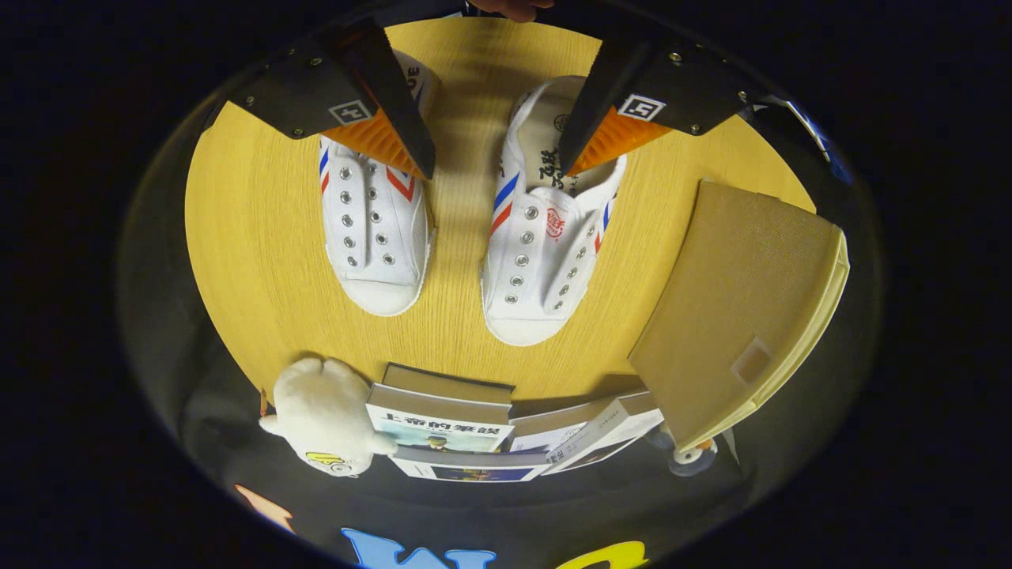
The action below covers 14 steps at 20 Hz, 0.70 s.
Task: Open the storage box then place both shoes into the box .Put the left shoe in first, then the right shoe, with the right side of both shoes facing outward in a uniform manner.
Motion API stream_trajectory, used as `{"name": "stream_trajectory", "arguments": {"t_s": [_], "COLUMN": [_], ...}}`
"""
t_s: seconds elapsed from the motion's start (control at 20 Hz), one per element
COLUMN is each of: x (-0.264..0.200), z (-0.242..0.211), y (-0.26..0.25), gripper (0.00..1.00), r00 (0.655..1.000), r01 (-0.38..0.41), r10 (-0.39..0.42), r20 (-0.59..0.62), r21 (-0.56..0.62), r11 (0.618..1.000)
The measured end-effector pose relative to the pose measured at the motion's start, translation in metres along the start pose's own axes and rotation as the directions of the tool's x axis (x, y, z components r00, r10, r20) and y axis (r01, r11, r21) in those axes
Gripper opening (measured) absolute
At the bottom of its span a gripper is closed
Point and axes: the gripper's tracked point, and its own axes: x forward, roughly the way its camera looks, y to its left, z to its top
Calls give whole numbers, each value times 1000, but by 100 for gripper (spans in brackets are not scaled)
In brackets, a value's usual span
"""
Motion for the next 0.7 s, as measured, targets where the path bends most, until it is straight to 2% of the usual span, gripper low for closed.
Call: {"name": "stream_trajectory", "arguments": {"t_s": [0.25,0.45,0.55,0.6,0.65,0.7], "x": [18,26,30,29,29,25], "z": [7,11,12,14,15,17], "y": [-1,8,15,22,21,17], "gripper": [93,92,81,70,60,44], "r00": [999,998,994,990,991,991], "r01": [-19,-64,-104,-136,-125,-118], "r10": [21,64,106,141,132,129], "r20": [-35,-13,5,19,24,34], "r21": [39,-45,-122,-166,-203,-219], "r11": [999,997,987,977,971,969]}}
